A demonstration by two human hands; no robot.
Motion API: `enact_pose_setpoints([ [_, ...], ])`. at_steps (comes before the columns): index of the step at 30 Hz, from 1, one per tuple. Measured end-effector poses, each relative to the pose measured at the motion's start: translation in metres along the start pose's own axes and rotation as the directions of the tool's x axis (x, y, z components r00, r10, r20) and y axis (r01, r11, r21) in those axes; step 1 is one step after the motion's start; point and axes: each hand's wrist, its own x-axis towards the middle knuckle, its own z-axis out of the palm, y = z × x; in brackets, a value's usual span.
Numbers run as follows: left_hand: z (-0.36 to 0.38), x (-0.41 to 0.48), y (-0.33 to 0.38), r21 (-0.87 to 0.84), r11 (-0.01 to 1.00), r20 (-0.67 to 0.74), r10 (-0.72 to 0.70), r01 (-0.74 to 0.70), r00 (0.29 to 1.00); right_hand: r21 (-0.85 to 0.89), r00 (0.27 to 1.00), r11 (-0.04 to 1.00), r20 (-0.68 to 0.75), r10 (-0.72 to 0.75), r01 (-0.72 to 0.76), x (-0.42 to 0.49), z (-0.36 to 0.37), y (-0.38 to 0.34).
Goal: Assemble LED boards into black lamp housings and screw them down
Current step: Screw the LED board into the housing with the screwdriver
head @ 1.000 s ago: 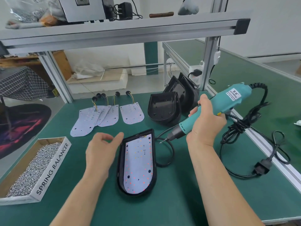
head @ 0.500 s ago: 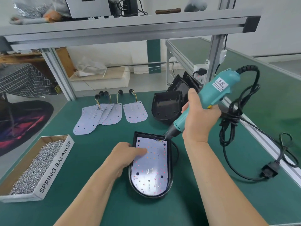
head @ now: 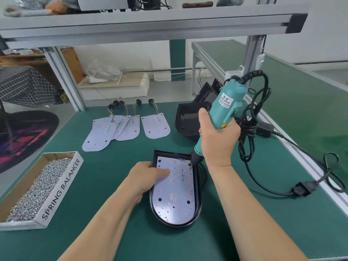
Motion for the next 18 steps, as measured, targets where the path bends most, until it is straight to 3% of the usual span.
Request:
enact_pose_setpoints([
  [12, 0.0, -0.0005, -0.0002, -0.025, 0.999, 0.009, 0.025, -0.024, 1.0, -0.023, 0.999, 0.999, 0.035, -0.029, 0.03, 0.0006, 0.0042, 0.001],
  [18, 0.0011, 0.0003, -0.0004, -0.047, 0.998, 0.007, 0.03, -0.03, 1.0, -0.01, 0.995, 0.996, 0.05, 0.088, -0.088, 0.0056, 0.0031, 0.0039],
])
